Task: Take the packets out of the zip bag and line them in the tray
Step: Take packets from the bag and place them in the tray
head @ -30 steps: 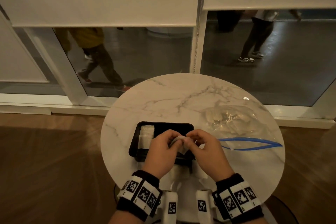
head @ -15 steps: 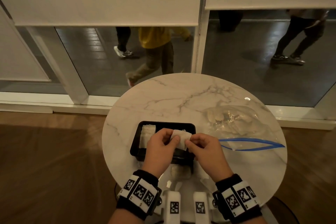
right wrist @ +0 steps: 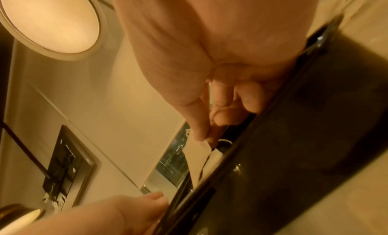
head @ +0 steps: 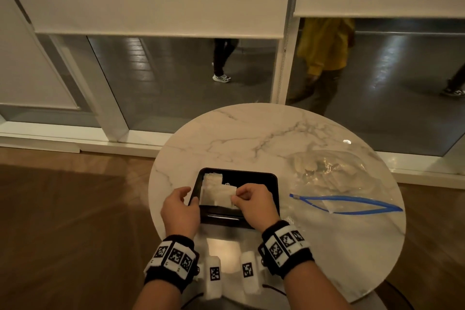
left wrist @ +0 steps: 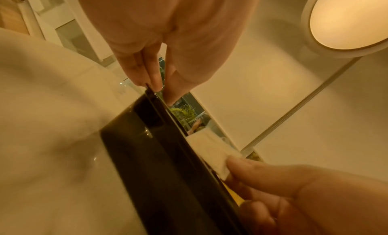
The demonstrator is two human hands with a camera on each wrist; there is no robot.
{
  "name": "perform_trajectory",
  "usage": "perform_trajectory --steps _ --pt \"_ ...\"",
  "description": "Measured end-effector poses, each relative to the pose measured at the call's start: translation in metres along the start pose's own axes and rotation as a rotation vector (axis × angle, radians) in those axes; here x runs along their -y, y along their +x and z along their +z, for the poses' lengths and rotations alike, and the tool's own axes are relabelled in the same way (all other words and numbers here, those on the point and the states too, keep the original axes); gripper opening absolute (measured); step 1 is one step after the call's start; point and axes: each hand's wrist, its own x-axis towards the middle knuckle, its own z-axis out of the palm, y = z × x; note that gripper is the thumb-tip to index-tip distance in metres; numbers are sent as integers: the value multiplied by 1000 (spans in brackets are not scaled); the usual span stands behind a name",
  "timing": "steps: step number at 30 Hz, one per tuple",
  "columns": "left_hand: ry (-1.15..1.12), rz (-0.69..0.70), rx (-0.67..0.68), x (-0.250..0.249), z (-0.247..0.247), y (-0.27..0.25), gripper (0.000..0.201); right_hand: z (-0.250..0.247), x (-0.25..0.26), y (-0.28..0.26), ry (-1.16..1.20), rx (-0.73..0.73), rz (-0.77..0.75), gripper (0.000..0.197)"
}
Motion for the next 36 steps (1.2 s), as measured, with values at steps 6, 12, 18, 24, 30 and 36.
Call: perform_trajectory --steps 6,12,18,24,30,36 --pt "-71 -56 7 10 -2 1 15 31 1 26 -192 77 97 16" --pt "-101 -81 10 13 -2 1 12 47 7 39 -268 107 140 15" --pt "-101 -88 -7 11 -3 -2 11 61 10 46 -339 125 208 5" --pt "-107 -99 -1 12 -2 0 11 70 6 52 -380 120 244 7" --pt "-120 -86 -1 12 -2 -1 10 70 3 54 -368 128 253 5" --pt "-117 -89 -4 11 -3 -1 9 68 1 57 -353 109 246 8"
